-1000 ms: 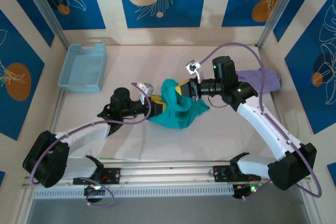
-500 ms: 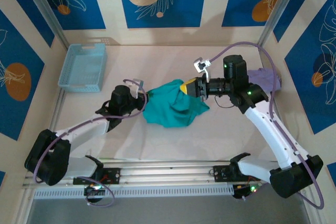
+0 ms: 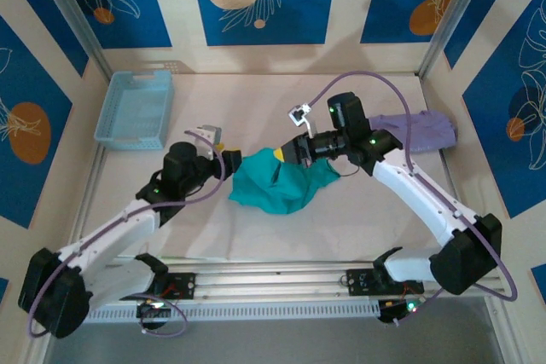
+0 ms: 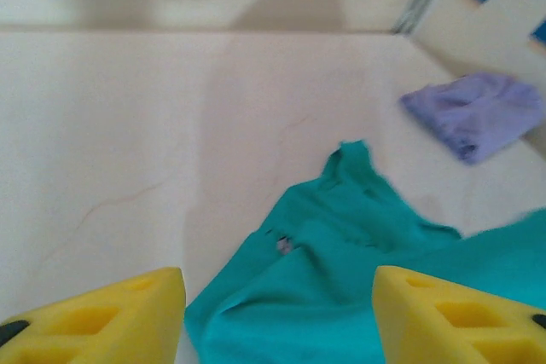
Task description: Fold the inside-out t-shirt
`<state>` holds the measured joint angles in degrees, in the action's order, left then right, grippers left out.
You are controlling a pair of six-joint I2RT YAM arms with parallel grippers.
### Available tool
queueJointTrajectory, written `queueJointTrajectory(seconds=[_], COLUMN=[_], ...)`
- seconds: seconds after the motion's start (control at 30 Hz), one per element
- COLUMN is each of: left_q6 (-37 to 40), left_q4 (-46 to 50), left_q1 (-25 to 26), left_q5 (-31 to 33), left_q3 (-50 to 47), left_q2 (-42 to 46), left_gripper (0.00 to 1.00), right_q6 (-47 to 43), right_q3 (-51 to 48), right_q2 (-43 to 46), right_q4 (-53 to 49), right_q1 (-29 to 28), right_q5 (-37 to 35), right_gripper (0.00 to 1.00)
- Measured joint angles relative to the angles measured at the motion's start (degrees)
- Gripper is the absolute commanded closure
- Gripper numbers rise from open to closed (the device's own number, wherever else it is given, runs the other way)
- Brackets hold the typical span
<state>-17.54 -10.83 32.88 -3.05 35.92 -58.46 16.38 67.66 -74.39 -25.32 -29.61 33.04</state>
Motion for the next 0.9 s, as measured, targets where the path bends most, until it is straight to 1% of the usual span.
queueJointTrajectory(seconds=[0.1, 0.23, 0.33, 0.37, 0.47, 0.5, 0.53, 0.57, 0.6, 0.63, 0.67, 0.8, 0.87, 0.9], left_q6=[1.11, 4.17, 6.10, 6.32, 6.23, 6.05, 5.77, 5.62, 5.16, 4.39, 3.85, 1.18, -0.17, -0.63], left_q4=[-2.36, -3.41, -3.69, -3.80, -5.95, -6.73, -7.19, -7.34, -7.39, -7.39, -7.34, -5.95, -4.68, -4.37], left_q1=[2.78, 6.84, 8.83, 9.05, 9.25, 9.27, 9.27, 9.25, 9.27, 9.25, 9.25, 9.25, 9.25, 9.25], left_q5=[-3.61, -7.52, -9.57, -10.19, -12.07, -12.50, -12.81, -12.85, -12.81, -12.52, -12.13, -11.13, -10.56, -10.34], left_q3=[0.02, 1.55, 3.43, 4.04, 5.70, 6.23, 6.62, 6.86, 6.99, 6.99, 7.02, 7.21, 7.67, 7.80], left_q2=[1.27, -2.58, -6.86, -8.09, -11.82, -12.85, -13.46, -13.79, -13.88, -13.86, -13.84, -13.64, -13.42, -13.25], left_gripper=[0.34, 0.35, 0.41, 0.47, 0.84, 0.93, 0.99, 1.00, 1.00, 1.00, 1.00, 1.00, 1.00, 1.00], right_q6=[0.96, 2.12, 2.73, 2.89, 3.39, 3.45, 3.58, 3.61, 3.74, 3.61, 3.45, 2.43, 1.57, 1.03], right_q3=[0.02, 0.07, 0.07, 0.07, 0.07, 0.07, 0.07, 0.07, 0.07, 0.07, 0.02, -2.99, -5.53, -7.72], right_q2=[-0.44, -0.55, -0.76, -0.85, -0.96, -0.96, -0.96, -0.96, -0.87, -0.72, -0.33, 4.50, 7.48, 9.60], right_q4=[0.61, 1.55, 2.01, 2.12, 2.16, 2.16, 2.12, 1.99, 1.57, 1.07, 0.26, -1.51, -0.94, -0.44], right_q1=[-0.07, -0.26, -0.31, -0.35, -0.33, -0.33, -0.09, 0.13, 0.42, 0.79, 1.20, 0.31, -2.03, -4.28], right_q5=[-0.28, -0.24, -0.22, -0.22, -0.24, -0.26, -0.63, -1.22, -2.91, -4.98, -8.52, -23.58, -28.63, -31.78], right_gripper=[1.00, 1.00, 1.00, 1.00, 1.00, 0.99, 0.94, 0.84, 0.74, 0.67, 0.62, 0.51, 0.48, 0.46])
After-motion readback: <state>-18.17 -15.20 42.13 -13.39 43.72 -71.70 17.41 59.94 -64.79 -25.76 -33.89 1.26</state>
